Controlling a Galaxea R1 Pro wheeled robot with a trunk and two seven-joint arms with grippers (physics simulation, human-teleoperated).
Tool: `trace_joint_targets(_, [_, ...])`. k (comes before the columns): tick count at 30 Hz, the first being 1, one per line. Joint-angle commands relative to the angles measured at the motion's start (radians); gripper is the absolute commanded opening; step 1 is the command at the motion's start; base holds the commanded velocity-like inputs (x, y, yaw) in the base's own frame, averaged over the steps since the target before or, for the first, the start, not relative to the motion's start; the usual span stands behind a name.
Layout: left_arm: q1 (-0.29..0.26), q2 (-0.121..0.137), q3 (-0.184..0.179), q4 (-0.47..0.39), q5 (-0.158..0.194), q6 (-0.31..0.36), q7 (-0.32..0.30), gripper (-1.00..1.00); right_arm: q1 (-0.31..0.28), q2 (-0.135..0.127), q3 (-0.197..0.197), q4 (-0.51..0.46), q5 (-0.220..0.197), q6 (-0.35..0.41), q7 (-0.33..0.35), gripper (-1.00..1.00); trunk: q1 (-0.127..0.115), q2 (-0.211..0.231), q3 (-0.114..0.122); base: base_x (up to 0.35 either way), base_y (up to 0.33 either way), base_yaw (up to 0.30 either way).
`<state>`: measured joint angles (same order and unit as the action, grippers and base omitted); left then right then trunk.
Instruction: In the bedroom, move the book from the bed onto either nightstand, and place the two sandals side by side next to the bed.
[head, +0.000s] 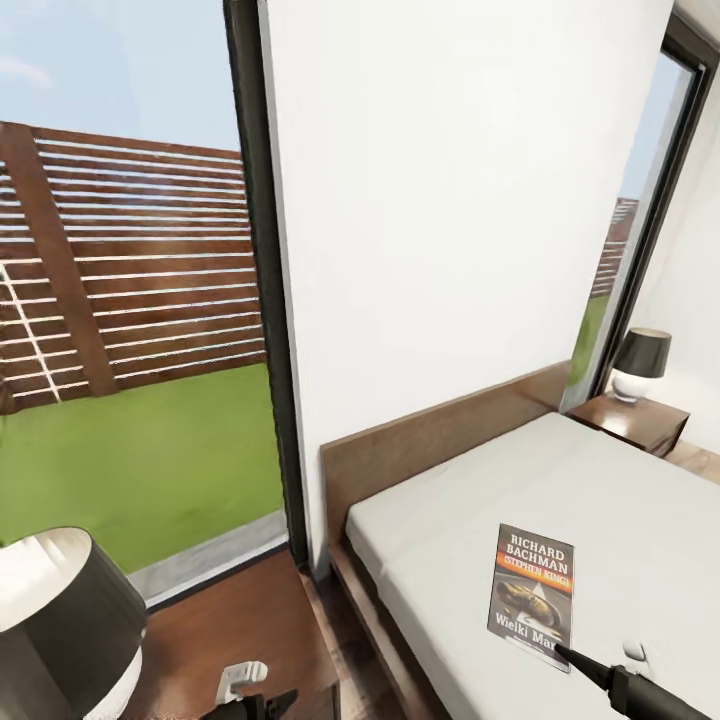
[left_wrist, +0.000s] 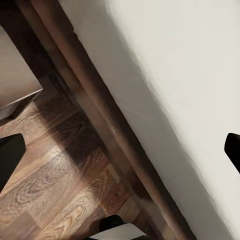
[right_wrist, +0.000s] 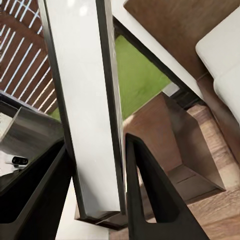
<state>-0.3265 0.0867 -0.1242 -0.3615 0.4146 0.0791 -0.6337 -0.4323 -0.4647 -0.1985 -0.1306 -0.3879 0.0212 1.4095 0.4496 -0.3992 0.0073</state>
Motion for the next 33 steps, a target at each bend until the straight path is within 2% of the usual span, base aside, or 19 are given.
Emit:
trace_joint_targets(1, [0.000,0.001,-0.005,-0.001,0.010,0.008,-0.001,1.00,0.000,0.000,-0.009,0.000,0.001,0.002,0.003,-1.00,0.000,-0.001,0.000,0.000,0.000,0.188])
trace_joint_targets(33, [0.000,0.001,-0.005,-0.001,0.010,0.008,-0.001,1.00,0.000,0.000,-0.009,-0.001,0.001,0.002,0.003,-1.00,0.000,-0.001,0.011,0.000,0.000,0.189])
